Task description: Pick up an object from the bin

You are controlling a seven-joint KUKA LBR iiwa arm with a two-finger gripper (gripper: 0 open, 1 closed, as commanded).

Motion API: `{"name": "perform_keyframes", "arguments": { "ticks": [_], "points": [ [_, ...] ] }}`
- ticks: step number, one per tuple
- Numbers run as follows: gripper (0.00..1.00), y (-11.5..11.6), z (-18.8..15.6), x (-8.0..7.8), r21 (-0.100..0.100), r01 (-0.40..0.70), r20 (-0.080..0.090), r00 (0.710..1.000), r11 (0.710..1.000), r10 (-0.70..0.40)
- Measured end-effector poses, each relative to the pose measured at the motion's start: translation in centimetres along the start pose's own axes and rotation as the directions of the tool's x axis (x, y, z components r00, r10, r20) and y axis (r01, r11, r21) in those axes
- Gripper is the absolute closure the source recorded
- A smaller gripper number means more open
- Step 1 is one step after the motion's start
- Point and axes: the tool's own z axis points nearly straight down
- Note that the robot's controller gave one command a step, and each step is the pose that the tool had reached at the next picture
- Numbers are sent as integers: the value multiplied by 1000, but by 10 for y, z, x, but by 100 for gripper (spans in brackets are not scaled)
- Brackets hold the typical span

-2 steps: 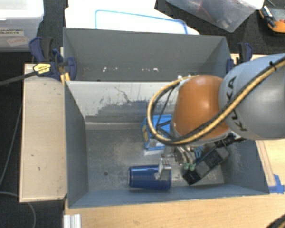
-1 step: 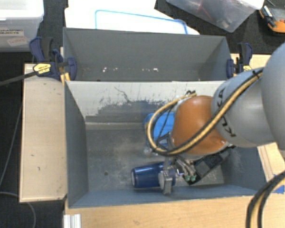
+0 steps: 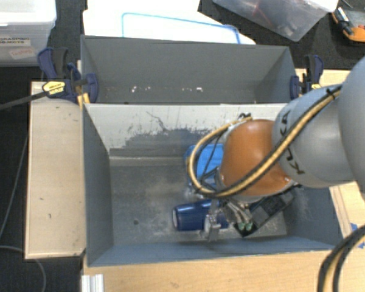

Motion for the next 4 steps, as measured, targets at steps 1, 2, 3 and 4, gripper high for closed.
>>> {"name": "perform_keyframes", "arguments": {
  "ticks": [1, 2, 3, 4],
  "points": [
    [100, 0, 0, 0, 0, 0, 0, 1000, 1000, 0],
    [100, -38, 8, -4, 0, 45, 1, 999, 999, -45],
    [100, -38, 8, -4, 0, 43, 1, 999, 999, -43],
    [100, -38, 8, -4, -1, 42, 1, 999, 999, -42]
  ]
}}
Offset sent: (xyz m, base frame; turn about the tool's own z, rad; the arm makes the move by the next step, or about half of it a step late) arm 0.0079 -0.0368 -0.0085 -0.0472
